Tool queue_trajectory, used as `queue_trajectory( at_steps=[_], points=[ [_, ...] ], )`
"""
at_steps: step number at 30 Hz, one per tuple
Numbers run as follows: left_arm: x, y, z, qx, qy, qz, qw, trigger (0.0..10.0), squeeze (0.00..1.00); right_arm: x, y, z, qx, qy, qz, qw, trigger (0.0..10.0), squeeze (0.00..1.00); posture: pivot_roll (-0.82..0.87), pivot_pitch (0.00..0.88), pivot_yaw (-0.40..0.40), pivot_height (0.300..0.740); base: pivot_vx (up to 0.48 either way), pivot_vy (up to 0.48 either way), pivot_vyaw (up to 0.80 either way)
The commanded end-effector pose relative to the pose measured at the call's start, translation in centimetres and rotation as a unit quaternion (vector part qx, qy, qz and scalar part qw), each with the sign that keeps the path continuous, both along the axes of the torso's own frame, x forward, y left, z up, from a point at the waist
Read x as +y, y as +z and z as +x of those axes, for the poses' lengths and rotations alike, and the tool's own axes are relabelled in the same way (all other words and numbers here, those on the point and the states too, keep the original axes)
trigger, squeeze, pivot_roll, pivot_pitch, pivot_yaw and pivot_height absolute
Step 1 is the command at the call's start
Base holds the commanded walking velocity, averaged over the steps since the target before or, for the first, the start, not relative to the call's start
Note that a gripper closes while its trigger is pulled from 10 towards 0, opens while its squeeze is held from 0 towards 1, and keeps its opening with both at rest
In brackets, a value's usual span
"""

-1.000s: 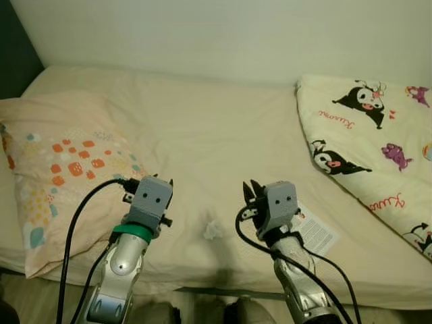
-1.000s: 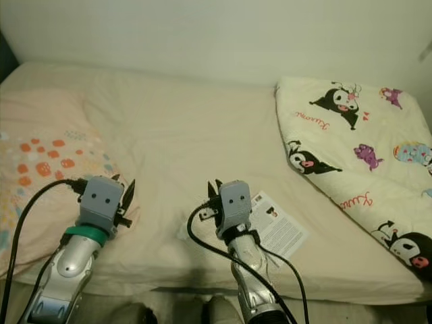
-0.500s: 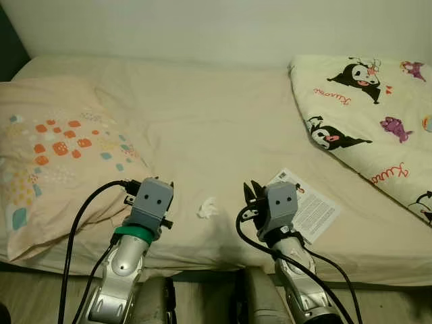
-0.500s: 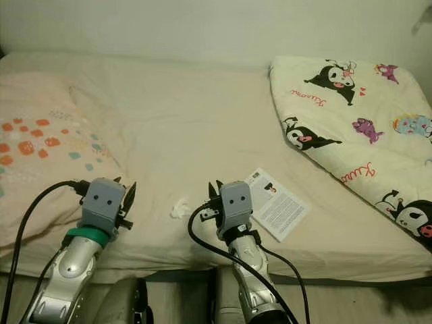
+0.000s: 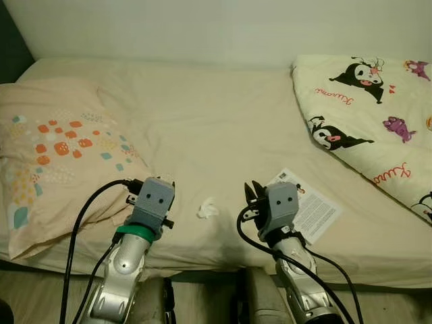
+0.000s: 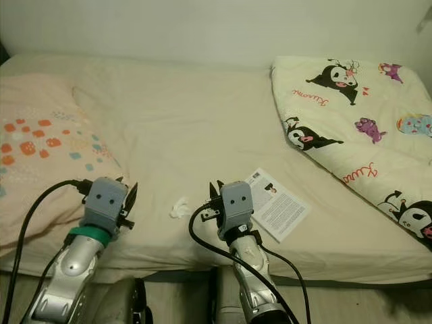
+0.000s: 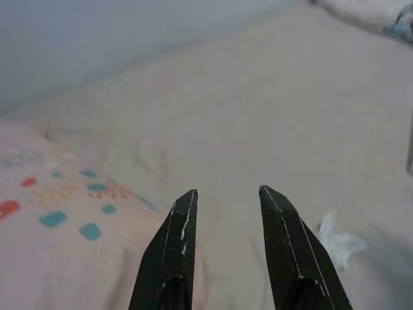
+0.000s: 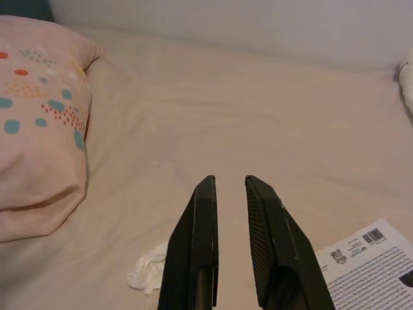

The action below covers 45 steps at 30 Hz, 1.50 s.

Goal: Clean up the room

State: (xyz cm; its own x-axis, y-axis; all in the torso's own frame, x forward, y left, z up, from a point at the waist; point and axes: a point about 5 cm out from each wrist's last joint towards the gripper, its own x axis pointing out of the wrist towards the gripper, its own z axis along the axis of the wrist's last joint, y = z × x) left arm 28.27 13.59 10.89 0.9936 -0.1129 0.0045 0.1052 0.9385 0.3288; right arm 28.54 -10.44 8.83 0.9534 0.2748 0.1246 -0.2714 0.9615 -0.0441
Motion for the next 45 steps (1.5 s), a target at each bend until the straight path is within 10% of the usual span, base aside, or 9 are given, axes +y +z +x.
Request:
queue_trajectory(
  at_steps=[1, 11, 29, 31, 33, 39, 40, 41, 45],
  points=[
    [-0.1, -1.3, 0.3, 0.036, 0.007, 0.006, 0.999, 10.0, 0.00, 0.4, -0.3, -0.3, 0.008, 0.005, 0.003, 1.000, 10.0, 0.00, -0.05, 0.111, 0.004, 0.630, 0.000, 0.000, 0.00],
    [-3.1, -2.9, 4.9, 0.118, -0.014, -0.051, 0.992, 10.0, 0.00, 2.5, 3.9, 0.4, -0.049, 0.030, 0.029, 0.998, 10.0, 0.00, -0.12, 0.263, 0.024, 0.630, 0.000, 0.000, 0.00],
    [-6.6, -3.0, 6.7, 0.157, -0.045, -0.080, 0.983, 10.0, 0.00, 0.4, 4.5, -2.2, -0.043, -0.029, 0.017, 0.999, 10.0, 0.00, -0.23, 0.451, 0.073, 0.630, 0.000, 0.000, 0.00],
    [-7.1, -2.7, 6.9, 0.156, -0.047, -0.081, 0.983, 10.0, 0.13, 0.0, 4.4, -2.6, -0.037, -0.039, 0.013, 0.998, 10.0, 0.00, -0.25, 0.468, 0.082, 0.630, 0.000, 0.000, 0.00],
    [-7.5, -2.2, 7.3, 0.151, -0.049, -0.080, 0.984, 10.0, 1.00, -0.4, 4.4, -3.2, -0.031, -0.052, 0.009, 0.998, 10.0, 0.00, -0.27, 0.487, 0.096, 0.630, 0.000, 0.000, 0.00],
    [-7.6, -1.8, 7.7, 0.147, -0.045, -0.083, 0.985, 10.0, 1.00, -0.7, 4.5, -3.6, -0.028, -0.060, 0.007, 0.998, 10.0, 0.00, -0.28, 0.486, 0.100, 0.630, 0.000, 0.000, 0.00],
    [-7.5, -1.4, 8.0, 0.142, -0.041, -0.082, 0.986, 10.0, 0.25, -0.8, 4.5, -3.9, -0.025, -0.063, 0.006, 0.998, 10.0, 0.00, -0.29, 0.493, 0.104, 0.630, 0.000, 0.000, 0.00],
    [-7.4, -1.1, 8.2, 0.138, -0.035, -0.081, 0.987, 10.0, 0.00, -0.8, 4.4, -4.1, -0.023, -0.065, 0.005, 0.998, 10.0, 0.00, -0.29, 0.493, 0.104, 0.630, 0.000, 0.000, 0.00],
    [-7.2, -0.7, 8.5, 0.125, -0.023, -0.066, 0.990, 10.0, 0.00, -0.8, 4.5, -4.5, -0.019, -0.067, 0.005, 0.998, 10.0, 0.00, -0.30, 0.499, 0.104, 0.630, 0.000, 0.000, 0.00]
  ],
)
